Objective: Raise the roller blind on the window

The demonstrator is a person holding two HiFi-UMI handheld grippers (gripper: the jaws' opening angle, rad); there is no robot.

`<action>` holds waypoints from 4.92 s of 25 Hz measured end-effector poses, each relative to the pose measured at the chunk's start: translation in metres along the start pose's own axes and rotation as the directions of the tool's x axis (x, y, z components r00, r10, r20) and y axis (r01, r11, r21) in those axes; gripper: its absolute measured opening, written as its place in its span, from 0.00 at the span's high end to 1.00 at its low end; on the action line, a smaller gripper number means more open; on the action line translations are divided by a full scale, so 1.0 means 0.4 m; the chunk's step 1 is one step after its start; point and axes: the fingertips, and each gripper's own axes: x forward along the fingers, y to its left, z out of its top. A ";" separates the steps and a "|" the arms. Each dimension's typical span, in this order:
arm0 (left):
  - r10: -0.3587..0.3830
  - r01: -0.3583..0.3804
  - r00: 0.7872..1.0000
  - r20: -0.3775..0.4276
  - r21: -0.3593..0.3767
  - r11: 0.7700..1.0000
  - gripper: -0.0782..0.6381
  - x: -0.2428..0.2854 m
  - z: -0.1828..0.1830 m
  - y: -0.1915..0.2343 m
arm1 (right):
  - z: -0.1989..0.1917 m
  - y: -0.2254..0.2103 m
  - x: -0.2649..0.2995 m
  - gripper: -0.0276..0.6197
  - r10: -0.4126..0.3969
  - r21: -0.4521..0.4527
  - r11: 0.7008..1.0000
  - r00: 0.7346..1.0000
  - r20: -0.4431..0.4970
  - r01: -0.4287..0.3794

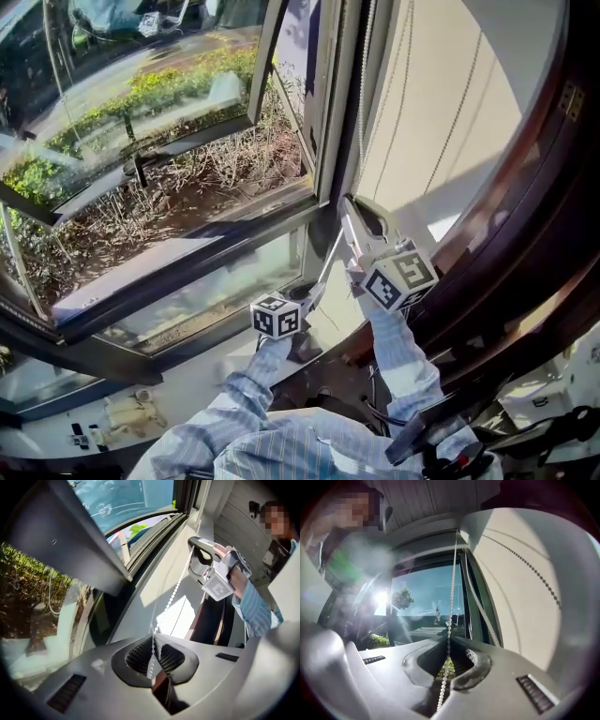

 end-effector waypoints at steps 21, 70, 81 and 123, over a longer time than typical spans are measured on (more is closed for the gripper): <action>0.009 -0.071 0.977 0.211 0.289 0.955 0.71 -0.179 0.172 -0.113 | -0.428 0.065 -0.122 0.94 -0.073 -0.053 0.997 0.966 -0.247 0.061; -0.145 0.000 0.934 0.326 0.404 0.915 0.87 -0.080 0.316 -0.145 | -0.993 0.198 -0.431 0.94 -0.058 0.078 0.981 0.655 -0.753 0.177; -0.180 0.027 0.896 0.406 0.356 0.934 0.65 -0.194 0.350 -0.143 | -0.677 0.201 -0.375 0.77 -0.190 0.076 0.962 0.845 -0.500 0.261; 0.271 -0.321 0.877 0.397 0.065 0.945 0.88 -0.840 -0.346 -0.687 | -0.380 0.811 -0.886 0.95 0.200 0.200 0.970 0.918 -0.343 -0.137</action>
